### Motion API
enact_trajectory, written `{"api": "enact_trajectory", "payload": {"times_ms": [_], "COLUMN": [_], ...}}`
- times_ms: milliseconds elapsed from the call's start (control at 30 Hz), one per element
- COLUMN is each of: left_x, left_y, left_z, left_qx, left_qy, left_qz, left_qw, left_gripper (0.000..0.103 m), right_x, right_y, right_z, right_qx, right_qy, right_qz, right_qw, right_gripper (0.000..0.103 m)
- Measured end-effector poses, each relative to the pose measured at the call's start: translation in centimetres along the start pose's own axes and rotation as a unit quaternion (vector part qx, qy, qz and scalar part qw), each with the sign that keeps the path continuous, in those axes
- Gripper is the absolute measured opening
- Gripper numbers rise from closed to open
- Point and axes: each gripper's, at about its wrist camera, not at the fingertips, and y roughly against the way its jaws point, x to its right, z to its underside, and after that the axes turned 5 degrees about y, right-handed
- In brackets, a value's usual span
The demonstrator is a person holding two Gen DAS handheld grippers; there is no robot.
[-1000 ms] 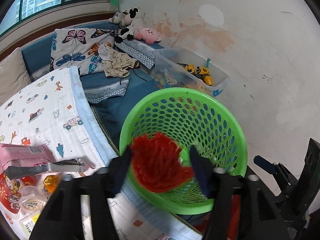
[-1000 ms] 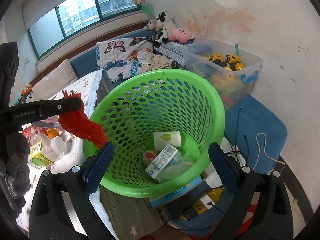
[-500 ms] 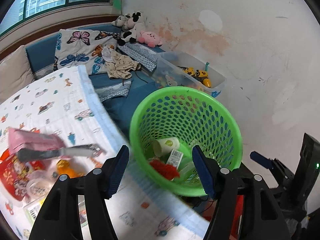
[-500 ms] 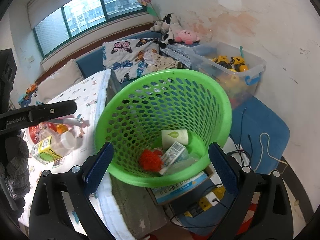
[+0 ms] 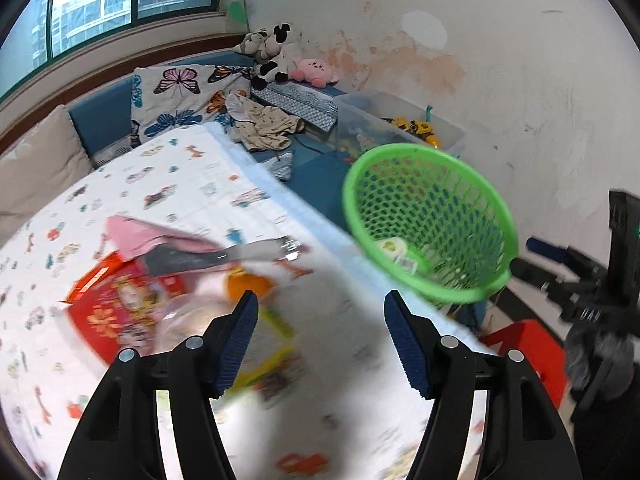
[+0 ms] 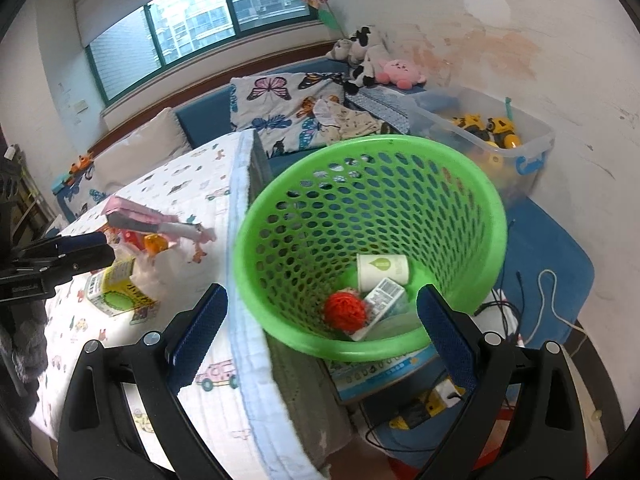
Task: Collect trash
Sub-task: 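Grasp the clear plastic bottle with the left gripper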
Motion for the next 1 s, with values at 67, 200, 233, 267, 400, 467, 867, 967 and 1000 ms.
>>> {"api": "enact_trajectory", "payload": {"times_ms": [67, 200, 233, 267, 400, 467, 867, 967, 1000], "left_x": [-1.5, -3.3, -3.6, -3.9, -4.6, -4.6, -4.5, -4.0, -3.8], "left_y": [0.4, 0.2, 0.0, -0.2, -0.6, -1.0, -4.3, -5.0, -5.2], "left_z": [0.7, 1.9, 2.1, 2.3, 2.8, 2.7, 2.0, 2.0, 2.0], "left_qx": [-0.006, -0.026, -0.029, -0.032, -0.044, -0.048, -0.093, -0.099, -0.101], "left_qy": [-0.010, -0.028, -0.031, -0.036, -0.066, -0.077, -0.134, -0.150, -0.154], "left_qz": [-0.002, -0.008, -0.010, -0.013, -0.013, -0.014, -0.005, -0.008, -0.010], "left_qw": [0.9999, 0.9992, 0.9991, 0.9987, 0.9967, 0.9957, 0.9867, 0.9836, 0.9829], "left_gripper": [0.063, 0.063, 0.063, 0.063, 0.063, 0.063, 0.063, 0.063, 0.063], "right_x": [-0.4, -1.4, -1.7, -1.8, -2.7, -3.1, -4.3, -4.5, -4.6], "right_y": [-0.1, -0.6, -0.7, -0.7, -0.7, -0.7, -2.3, -2.7, -2.8], "right_z": [0.0, 0.0, 0.0, 0.0, -0.2, -0.2, -0.6, -0.8, -0.8], "right_qx": [-0.002, -0.006, -0.006, -0.006, -0.006, -0.007, -0.022, -0.025, -0.026], "right_qy": [0.004, 0.009, 0.010, 0.012, 0.020, 0.023, 0.030, 0.033, 0.034], "right_qz": [-0.004, -0.012, -0.013, -0.014, -0.019, -0.019, -0.028, -0.031, -0.032], "right_qw": [1.000, 1.000, 1.000, 1.000, 1.000, 1.000, 0.999, 0.999, 0.999], "right_gripper": [0.095, 0.095, 0.095, 0.095, 0.095, 0.095, 0.095, 0.095, 0.095]}}
